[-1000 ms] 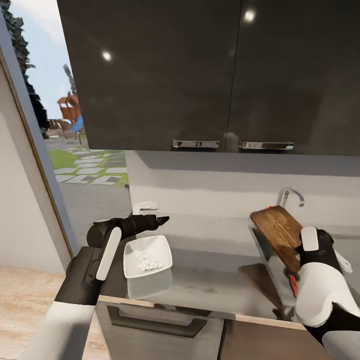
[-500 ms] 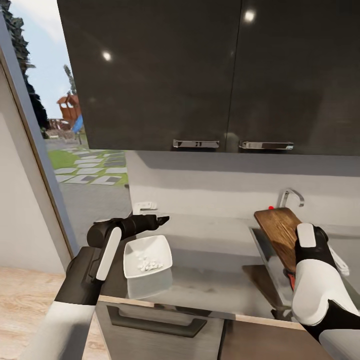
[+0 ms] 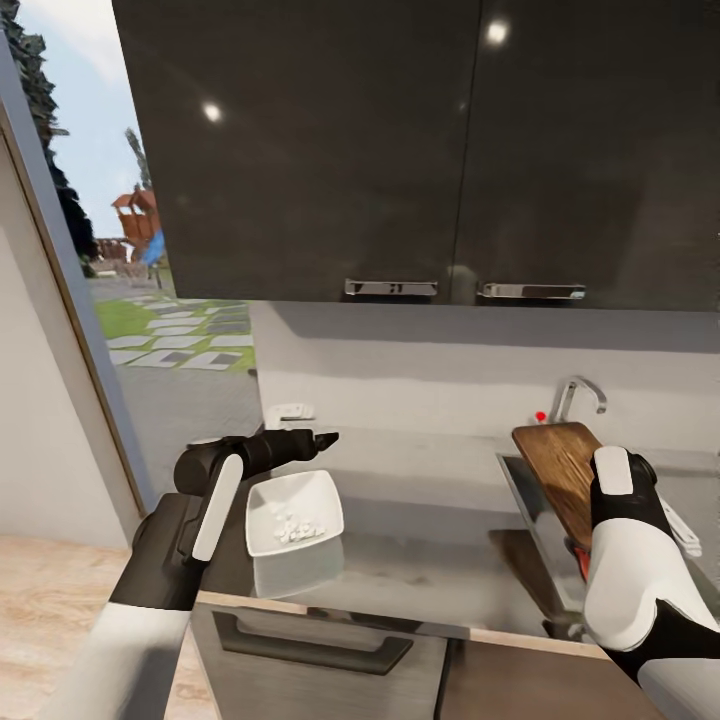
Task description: In the kitchen, take the Vidalia onion out of the sink, dice it on the chopping board with the paring knife, put the diced onion into the bowl on the countertop, then place both the paring knife and the chopping board into the sink.
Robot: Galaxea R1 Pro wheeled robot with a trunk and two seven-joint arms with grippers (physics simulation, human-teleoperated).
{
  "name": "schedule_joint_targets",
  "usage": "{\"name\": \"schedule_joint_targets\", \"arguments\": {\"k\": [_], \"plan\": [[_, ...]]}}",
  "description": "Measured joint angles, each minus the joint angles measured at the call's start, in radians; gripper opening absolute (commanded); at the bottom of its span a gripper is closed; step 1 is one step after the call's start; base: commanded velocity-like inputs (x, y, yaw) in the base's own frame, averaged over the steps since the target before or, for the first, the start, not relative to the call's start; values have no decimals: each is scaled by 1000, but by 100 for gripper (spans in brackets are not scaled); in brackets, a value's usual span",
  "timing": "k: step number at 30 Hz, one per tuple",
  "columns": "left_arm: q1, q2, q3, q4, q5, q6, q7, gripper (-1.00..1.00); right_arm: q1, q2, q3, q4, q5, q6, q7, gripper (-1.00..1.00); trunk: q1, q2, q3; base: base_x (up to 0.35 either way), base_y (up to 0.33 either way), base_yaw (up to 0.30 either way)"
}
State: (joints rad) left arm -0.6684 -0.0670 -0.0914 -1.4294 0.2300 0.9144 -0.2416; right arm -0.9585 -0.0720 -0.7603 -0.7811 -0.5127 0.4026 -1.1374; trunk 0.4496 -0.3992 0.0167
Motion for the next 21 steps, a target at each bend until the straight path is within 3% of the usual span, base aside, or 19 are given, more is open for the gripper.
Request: {"name": "schedule_joint_targets", "arguments": {"k": [7,21], "plan": [[0,0,0,0,0,0,0,100,0,0,0,0,0,0,-4,-100,0,0,0,0,0,-129],[0,0,0,0,0,-1,0,100,0,0,-1,0,0,0,-5,-100,0,0,0,0,0,-11]]}}
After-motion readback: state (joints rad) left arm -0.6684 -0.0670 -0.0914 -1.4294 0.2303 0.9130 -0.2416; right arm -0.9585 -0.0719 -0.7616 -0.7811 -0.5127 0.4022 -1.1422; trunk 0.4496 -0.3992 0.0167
